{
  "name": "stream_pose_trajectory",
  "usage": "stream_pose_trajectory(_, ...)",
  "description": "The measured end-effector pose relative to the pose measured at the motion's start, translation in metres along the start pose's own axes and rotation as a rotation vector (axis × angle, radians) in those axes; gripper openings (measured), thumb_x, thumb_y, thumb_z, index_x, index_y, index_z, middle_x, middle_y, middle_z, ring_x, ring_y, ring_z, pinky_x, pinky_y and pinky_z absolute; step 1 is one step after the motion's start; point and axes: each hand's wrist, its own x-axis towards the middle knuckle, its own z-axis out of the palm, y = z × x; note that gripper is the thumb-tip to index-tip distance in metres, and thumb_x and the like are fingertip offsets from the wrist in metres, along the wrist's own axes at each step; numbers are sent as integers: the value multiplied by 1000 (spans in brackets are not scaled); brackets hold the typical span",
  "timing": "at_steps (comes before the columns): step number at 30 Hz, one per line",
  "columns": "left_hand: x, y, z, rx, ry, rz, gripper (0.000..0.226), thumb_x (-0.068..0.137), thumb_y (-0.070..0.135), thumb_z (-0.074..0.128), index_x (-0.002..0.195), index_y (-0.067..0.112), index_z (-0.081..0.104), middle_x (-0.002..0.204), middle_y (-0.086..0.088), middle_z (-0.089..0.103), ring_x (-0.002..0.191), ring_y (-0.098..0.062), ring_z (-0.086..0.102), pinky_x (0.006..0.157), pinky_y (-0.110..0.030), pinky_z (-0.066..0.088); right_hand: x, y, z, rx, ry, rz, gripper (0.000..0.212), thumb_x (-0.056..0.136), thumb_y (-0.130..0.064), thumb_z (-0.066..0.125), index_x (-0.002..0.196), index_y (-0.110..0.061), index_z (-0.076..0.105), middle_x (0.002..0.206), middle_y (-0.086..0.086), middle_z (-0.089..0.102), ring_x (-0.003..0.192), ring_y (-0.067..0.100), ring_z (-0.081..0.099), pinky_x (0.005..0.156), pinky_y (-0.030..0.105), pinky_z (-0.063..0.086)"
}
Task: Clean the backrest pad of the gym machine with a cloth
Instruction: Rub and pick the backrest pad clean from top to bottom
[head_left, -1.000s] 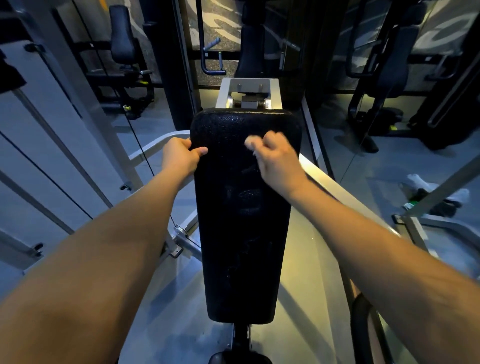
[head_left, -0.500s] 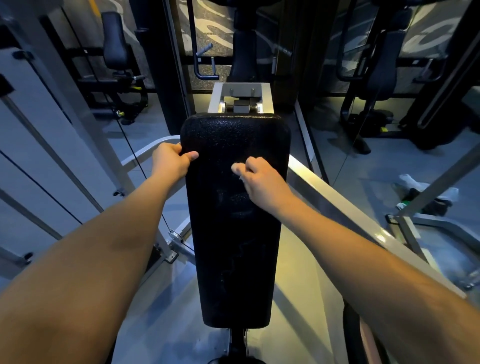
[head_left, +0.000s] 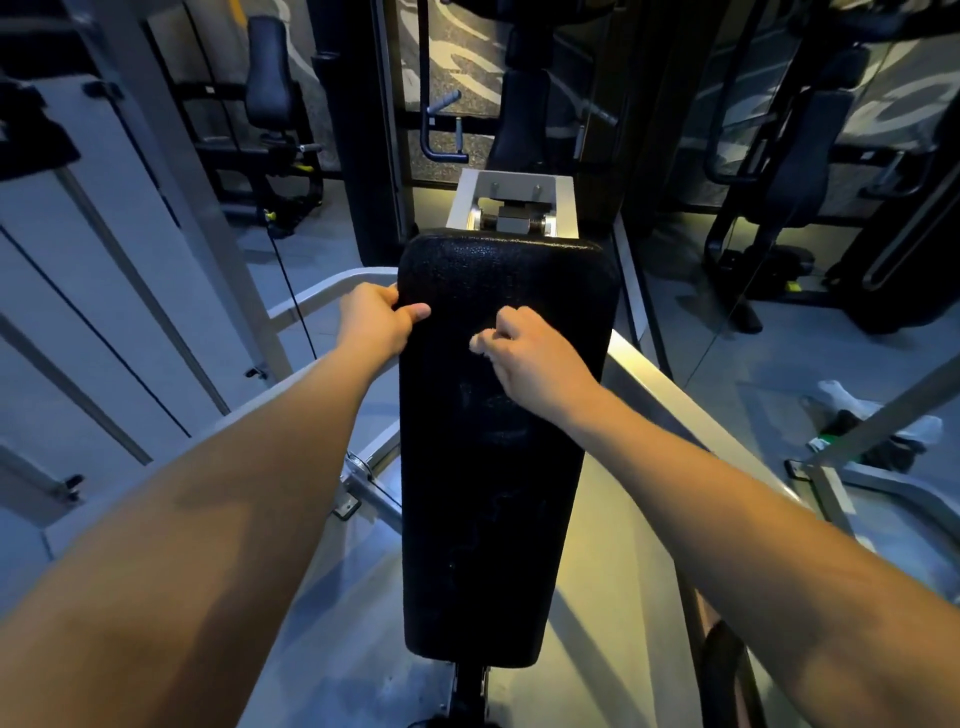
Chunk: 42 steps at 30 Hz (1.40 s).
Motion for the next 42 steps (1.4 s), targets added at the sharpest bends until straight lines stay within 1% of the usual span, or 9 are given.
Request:
stream_pose_trajectory(6, 4, -5, 1, -9, 7, 15, 35, 93, 25, 72, 124, 9, 70, 117, -3, 72, 96, -11, 64, 79, -23, 46, 59, 10, -23, -41, 238, 143, 16, 96, -9, 56, 99, -4, 70, 88, 10, 52, 81, 26, 51, 64, 32, 44)
stream_pose_trajectory(13, 14, -18, 0, -63, -24, 25, 28, 90, 29, 75, 115, 18, 74, 99, 0, 75, 92, -15, 70, 89, -37, 57, 29, -13, 1, -25, -29, -46, 11, 94, -5, 62, 99, -4, 71, 91, 10, 51, 81, 27, 49, 65, 39, 47)
stream_pose_trajectory(17, 19, -25, 0, -83, -32, 29, 24, 87, 32, 76, 106, 17, 76, 100, 2, 76, 87, -14, 71, 87, -40, 59, 70, -5, -15, -74, 217, 139, 22, 98, -14, 51, 102, -6, 72, 90, 13, 53, 82, 28, 52, 69, 33, 44)
stream_pose_trajectory(20, 19, -24, -1, -55, -38, 34, 20, 89, 33, 75, 100, 16, 76, 99, 2, 75, 87, -14, 70, 85, -38, 58, 70, -15, -4, -64, 227, 242, 20, 96, -11, 52, 106, -8, 69, 95, 12, 55, 88, 27, 53, 72, 35, 47)
stream_pose_trajectory(26, 15, -18, -2, -11, -25, 15, 20, 89, 34, 75, 95, 14, 75, 89, 0, 74, 84, -16, 70, 84, -42, 59, 39, -23, 1, -24, -36, 47, 16, 94, -9, 62, 108, -10, 70, 96, 10, 53, 86, 27, 52, 66, 41, 51)
stream_pose_trajectory(32, 5, -6, 1, 35, -4, -18, 30, 91, 33, 73, 117, 18, 73, 100, -2, 75, 93, -19, 70, 87, -39, 57, 79, 12, -31, 10, 231, 86, 16, 96, -10, 56, 103, -10, 70, 93, 11, 53, 87, 28, 52, 72, 36, 48)
stream_pose_trajectory(37, -11, -8, -1, -108, -50, -42, 48, 92, 23, 73, 138, 14, 61, 120, -3, 71, 108, -18, 68, 82, -14, 53, 79, 6, -8, 88, 270, 101, 13, 93, -3, 58, 101, -5, 69, 93, 13, 55, 89, 30, 52, 74, 32, 44)
stream_pose_trajectory(39, -20, -14, -3, -71, -7, -82, 55, 93, 26, 72, 143, 10, 55, 130, -3, 65, 119, -18, 62, 91, -21, 49, 58, -5, 13, 104, 202, 39, 12, 88, 1, 65, 99, -4, 67, 91, 14, 55, 84, 31, 52, 67, 36, 45)
stream_pose_trajectory(42, -33, -26, -10, -66, 80, -154, 35, 98, 23, 65, 130, 9, 66, 112, -5, 69, 100, -15, 61, 73, -22, 45, 35, -14, 28, 7, 14, -203, 12, 81, 2, 73, 92, -3, 69, 87, 11, 54, 79, 31, 51, 62, 39, 43)
